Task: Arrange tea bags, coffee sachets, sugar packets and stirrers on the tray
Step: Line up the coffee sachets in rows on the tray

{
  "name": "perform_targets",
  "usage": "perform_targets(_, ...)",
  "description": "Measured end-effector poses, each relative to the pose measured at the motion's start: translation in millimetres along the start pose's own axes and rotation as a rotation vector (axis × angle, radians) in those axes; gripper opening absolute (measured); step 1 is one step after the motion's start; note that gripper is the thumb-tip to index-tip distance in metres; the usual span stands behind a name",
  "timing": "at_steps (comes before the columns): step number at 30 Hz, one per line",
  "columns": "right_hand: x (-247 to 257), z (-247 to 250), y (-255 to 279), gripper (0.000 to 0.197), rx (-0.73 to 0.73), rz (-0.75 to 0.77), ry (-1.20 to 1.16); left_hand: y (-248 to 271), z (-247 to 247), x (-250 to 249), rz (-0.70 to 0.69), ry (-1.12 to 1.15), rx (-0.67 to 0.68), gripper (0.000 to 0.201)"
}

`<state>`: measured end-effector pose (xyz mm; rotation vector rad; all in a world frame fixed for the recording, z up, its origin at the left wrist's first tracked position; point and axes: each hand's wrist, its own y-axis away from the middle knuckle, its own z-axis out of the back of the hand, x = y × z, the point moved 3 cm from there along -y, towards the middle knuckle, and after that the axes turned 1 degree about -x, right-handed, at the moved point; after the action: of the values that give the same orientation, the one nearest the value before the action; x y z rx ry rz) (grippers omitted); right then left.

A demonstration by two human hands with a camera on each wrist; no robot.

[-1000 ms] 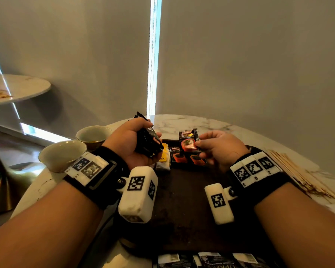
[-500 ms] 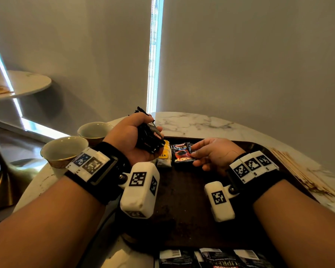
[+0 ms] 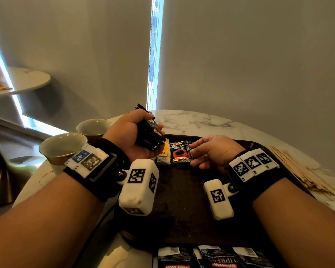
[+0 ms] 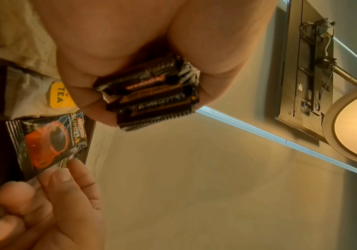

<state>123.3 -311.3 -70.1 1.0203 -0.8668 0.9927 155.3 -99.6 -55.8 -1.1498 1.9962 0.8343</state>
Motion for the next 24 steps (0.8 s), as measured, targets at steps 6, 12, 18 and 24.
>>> perform_targets(6,0.8,-0.5,0.3,0.02,0.005,-0.005,0.001,-0.3,0.2,0.4,-0.008,-0.002,-0.003,0.013)
perform_targets(12,0.7,-0.4,0.2,0.019,0.001,-0.016,0.01,-0.5,-0.1,0.6,0.005,0.009,0.007,0.013)
perform_targets(18,0.3,0.1,0.9,0.013,-0.005,-0.01,0.005,-0.3,-0.6,1.5,0.019,0.01,0.048,0.012)
perform_targets(24,3.8,3.9,0.7,0.014,-0.016,0.053,-0.016,4.5,-5.6,2.2,-0.014,0.027,0.071,0.021)
